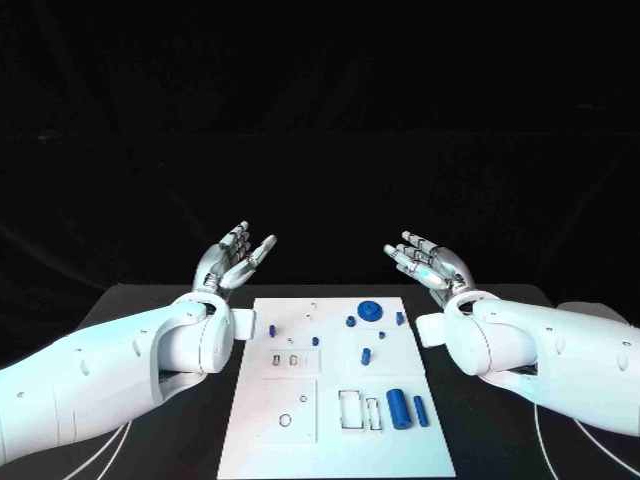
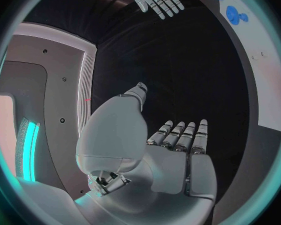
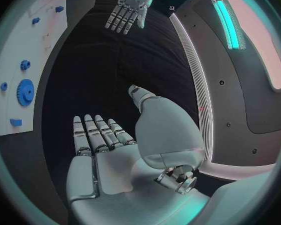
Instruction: Assemble the parts on the task board
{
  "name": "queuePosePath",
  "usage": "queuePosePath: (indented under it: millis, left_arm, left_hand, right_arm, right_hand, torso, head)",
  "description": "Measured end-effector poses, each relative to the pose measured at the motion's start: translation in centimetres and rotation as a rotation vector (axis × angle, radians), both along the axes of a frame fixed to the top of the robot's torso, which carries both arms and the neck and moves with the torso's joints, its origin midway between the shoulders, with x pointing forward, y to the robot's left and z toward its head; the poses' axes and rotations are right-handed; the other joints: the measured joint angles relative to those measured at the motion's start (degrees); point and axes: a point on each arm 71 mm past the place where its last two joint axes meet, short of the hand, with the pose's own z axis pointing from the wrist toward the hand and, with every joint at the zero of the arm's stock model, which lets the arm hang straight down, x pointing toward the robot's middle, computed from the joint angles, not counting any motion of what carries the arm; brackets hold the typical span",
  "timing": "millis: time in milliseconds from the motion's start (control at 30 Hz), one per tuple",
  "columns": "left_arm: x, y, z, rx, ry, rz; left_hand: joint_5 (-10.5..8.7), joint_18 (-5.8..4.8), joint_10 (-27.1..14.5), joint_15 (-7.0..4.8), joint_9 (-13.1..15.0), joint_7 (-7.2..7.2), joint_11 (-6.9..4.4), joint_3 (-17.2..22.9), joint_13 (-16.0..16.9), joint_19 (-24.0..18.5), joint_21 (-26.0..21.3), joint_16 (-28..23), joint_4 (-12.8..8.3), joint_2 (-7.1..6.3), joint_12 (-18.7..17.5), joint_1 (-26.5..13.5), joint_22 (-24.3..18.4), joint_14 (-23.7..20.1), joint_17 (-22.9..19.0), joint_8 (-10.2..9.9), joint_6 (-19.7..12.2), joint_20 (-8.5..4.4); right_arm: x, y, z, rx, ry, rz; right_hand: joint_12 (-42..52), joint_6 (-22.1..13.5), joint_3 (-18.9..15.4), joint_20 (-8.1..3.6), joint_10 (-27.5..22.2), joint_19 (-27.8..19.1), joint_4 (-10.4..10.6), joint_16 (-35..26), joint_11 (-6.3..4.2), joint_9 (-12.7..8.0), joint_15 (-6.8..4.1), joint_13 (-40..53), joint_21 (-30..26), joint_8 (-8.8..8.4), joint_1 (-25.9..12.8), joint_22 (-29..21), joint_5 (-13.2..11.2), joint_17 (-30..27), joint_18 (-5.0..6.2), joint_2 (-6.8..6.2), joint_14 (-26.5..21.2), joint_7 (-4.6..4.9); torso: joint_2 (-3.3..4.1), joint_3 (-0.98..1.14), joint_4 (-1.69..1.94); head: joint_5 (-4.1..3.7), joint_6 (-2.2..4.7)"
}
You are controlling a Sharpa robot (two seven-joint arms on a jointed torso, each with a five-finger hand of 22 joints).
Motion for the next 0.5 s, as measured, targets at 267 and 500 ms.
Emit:
queuePosePath:
  millis: [267, 500]
  left_arm:
    - [0.2, -0.3, 0.3, -0.009, -0.031, -0.053]
    - [0.0, 1.0, 0.5, -0.005, -0.048, -0.073]
  left_hand:
    - [0.40, 0.90, 8.7, 1.04, 2.0, 0.54, 2.75, 1.8, 0.9, 6.1, 2.0, 2.2, 0.0, 1.27, 1.8, 4.3, 1.0, 7.6, 1.6, 3.2, 9.4, 0.86]
    - [0.40, 5.87, 33.1, -2.27, 5.5, 2.08, 1.25, 3.7, 2.4, 28.9, 10.1, 11.6, -1.9, 1.35, 5.5, 5.4, 4.5, 34.4, 6.9, 8.9, 26.1, 0.45]
  right_arm:
    - [0.7, 0.0, 0.3, -0.029, 0.022, 0.121]
    - [1.0, -0.9, 1.5, -0.230, -0.112, 0.167]
  right_hand:
    - [0.9, 5.5, 2.3, 0.25, 8.1, 6.8, -2.5, 1.9, 0.35, 1.0, 0.12, 0.6, 2.1, 1.61, 5.7, 0.9, -0.3, 1.2, 0.57, 0.13, 8.8, 0.38]
    - [2.6, 19.0, 4.6, 0.03, 25.0, 23.2, -5.6, 5.9, -1.24, 3.3, -2.16, 1.4, 7.4, 5.23, 8.7, 2.8, -0.8, 3.2, 2.69, -1.13, 25.3, 1.49]
  torso:
    - [0.02, 0.00, 0.00]
    - [0.56, 0.18, -0.10]
  head:
    - [-0.01, 0.00]
    - [0.21, -0.33]
